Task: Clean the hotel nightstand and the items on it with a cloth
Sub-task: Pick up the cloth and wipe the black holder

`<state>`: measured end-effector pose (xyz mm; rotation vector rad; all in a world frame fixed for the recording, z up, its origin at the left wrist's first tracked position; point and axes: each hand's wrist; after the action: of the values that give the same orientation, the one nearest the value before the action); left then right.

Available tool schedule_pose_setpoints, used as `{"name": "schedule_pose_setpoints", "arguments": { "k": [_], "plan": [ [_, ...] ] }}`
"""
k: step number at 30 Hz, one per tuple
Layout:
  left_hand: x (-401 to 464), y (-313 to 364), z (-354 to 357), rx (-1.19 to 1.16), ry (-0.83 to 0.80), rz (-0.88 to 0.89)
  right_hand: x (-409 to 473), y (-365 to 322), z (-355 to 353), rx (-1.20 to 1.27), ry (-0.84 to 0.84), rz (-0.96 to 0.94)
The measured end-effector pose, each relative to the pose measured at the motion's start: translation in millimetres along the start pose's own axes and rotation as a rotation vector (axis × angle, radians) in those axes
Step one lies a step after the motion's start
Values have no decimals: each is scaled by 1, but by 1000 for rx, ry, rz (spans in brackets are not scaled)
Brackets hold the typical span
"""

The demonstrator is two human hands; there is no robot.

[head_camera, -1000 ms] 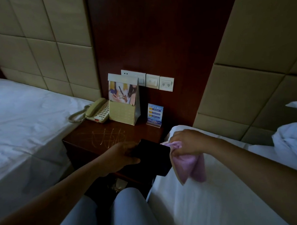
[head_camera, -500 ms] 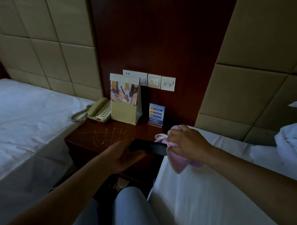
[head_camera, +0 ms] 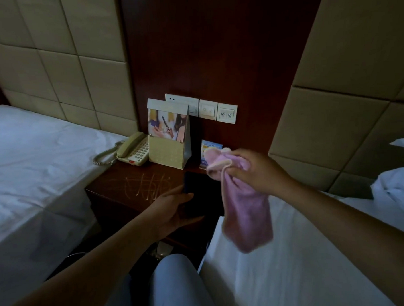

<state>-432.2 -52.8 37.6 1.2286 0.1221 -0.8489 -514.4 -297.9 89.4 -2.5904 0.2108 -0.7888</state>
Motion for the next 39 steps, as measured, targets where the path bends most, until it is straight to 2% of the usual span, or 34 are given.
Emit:
{"name": "schedule_pose_setpoints", "arguments": {
  "k": [3,5,9,11,13,15,17,19,21,24,30,35,39],
  "plan": [
    [-7,-1,12,26,-122,74,-16,-36,26,41,-146,-39],
    [-11,-2,12,73,-144,114,-35,-46,48,29,-109,-123],
    [-17,-5,-3,81,-142,78,-35,-43,55,-30,-73,-257],
    [-21,-8,-2,89,-175,62,-18,-41,52,-100,-28,-207],
    [-24,-7,5,88,-197,70,-3,-43,49,-86,49,-65],
    [-23,-1,8,59,-196,92,-4,-52,51,-45,88,-60],
    [-20,4,3,10,-169,129,-20,-63,58,8,53,-194],
    [-16,2,-5,-6,-137,145,-30,-61,64,48,-51,-257],
    [-14,-8,-7,7,-143,105,-18,-45,66,-23,-88,-173],
    [-14,-16,1,19,-167,88,-2,-33,65,-127,-13,-23],
    [-2,-6,-6,-103,-48,179,-36,-66,76,12,-46,-148],
    [4,-8,-18,-167,5,158,-66,-52,71,-107,-78,-147],
    [-2,-9,-16,-188,-32,125,-48,-7,59,-240,-71,80]
  ]
}}
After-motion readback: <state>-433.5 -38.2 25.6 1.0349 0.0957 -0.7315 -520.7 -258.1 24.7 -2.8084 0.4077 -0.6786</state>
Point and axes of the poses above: each hand's wrist, its own x-axis towards the middle knuckle, its own z-axis out of the palm, y = z × x, and after that the axes turned 14 degrees about y, right-handed
